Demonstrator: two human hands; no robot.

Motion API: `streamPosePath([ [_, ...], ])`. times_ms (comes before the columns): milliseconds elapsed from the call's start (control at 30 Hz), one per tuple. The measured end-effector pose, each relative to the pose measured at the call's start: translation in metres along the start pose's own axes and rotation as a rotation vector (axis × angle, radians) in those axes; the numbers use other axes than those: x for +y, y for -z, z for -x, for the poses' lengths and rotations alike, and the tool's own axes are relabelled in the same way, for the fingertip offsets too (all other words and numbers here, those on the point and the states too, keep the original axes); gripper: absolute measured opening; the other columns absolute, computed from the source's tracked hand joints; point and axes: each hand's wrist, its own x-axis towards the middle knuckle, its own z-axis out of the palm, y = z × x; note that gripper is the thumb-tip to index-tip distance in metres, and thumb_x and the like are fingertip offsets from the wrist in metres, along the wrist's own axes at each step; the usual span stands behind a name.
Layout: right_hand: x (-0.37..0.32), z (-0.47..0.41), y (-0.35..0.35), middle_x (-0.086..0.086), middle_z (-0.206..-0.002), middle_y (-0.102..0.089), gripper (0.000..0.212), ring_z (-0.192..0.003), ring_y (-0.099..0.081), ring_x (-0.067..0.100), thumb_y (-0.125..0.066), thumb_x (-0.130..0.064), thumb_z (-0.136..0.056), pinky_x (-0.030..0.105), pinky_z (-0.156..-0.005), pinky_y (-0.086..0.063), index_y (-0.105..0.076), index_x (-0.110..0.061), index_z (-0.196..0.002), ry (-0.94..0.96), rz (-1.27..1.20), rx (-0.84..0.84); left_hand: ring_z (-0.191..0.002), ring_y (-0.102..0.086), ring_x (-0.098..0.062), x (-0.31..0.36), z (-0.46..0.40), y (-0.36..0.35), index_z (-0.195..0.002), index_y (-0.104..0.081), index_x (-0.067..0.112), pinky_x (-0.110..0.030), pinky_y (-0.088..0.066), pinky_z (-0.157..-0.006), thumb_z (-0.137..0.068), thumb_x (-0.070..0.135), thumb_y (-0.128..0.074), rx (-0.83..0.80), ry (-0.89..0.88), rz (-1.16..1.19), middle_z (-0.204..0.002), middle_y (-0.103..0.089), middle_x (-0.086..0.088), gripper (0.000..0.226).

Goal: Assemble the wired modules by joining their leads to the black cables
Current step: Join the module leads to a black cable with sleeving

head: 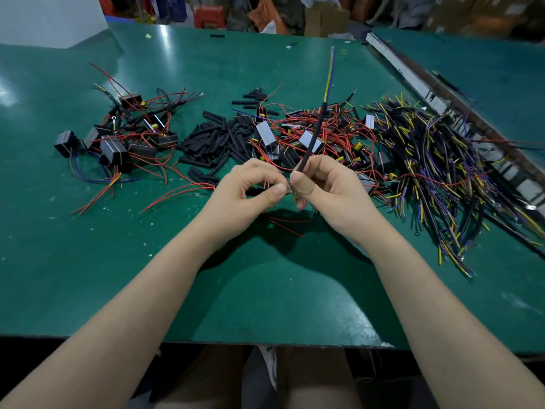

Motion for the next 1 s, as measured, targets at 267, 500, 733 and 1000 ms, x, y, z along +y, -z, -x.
streamPosePath([
  [267,0.003,-0.007,-0.021,-0.016,-0.073,-0.063,0.008,-0.066,-0.057,0.006,-0.063,-0.021,-0.092,0.021,-0.062,-0.05,-0.061,-0.026,-0.086,0.067,-0.021,0.238,-0.091,-0.057,-0.006,-0.001,-0.003,-0.006,-0.081,-0.067,0.02,-0.03,-0.043,-0.092,-0.086,0.01,-0.065,0.216,0.113,0.299,-0.091,-0.062,0.006,0.012],
  [500,0.005,-0.006,-0.033,-0.014,-0.066,-0.057,0.011,-0.057,-0.052,0.005,-0.06,-0.021,-0.095,0.024,-0.057,-0.049,-0.059,-0.021,-0.084,0.006,0.014,0.304,-0.087,-0.059,-0.001,-0.001,-0.007,-0.008,-0.086,-0.07,0.023,-0.021,-0.045,-0.086,-0.084,0.01,-0.07,0.401,0.024,0.077,-0.089,-0.061,0.009,0.013],
  [733,-0.002,-0.006,-0.027,-0.002,-0.064,-0.05,0.015,-0.039,-0.036,0.003,-0.058,-0.016,-0.095,0.015,-0.04,-0.032,-0.054,-0.012,-0.082,-0.1,-0.213,0.324,-0.086,-0.059,-0.023,0.003,-0.005,-0.007,-0.095,-0.074,0.015,-0.048,-0.047,-0.077,-0.088,0.023,-0.065,0.352,-0.212,-0.37,-0.09,-0.063,-0.001,0.014],
  [1000,0.002,-0.004,-0.025,-0.009,-0.061,-0.05,0.012,-0.043,-0.036,0.0,-0.057,-0.016,-0.096,0.013,-0.042,-0.031,-0.053,-0.015,-0.085,-0.093,-0.19,0.322,-0.084,-0.06,-0.01,0.001,-0.003,-0.006,-0.098,-0.07,0.009,-0.022,-0.047,-0.079,-0.091,0.02,-0.06,0.242,-0.263,-0.324,-0.091,-0.066,0.003,0.017],
])
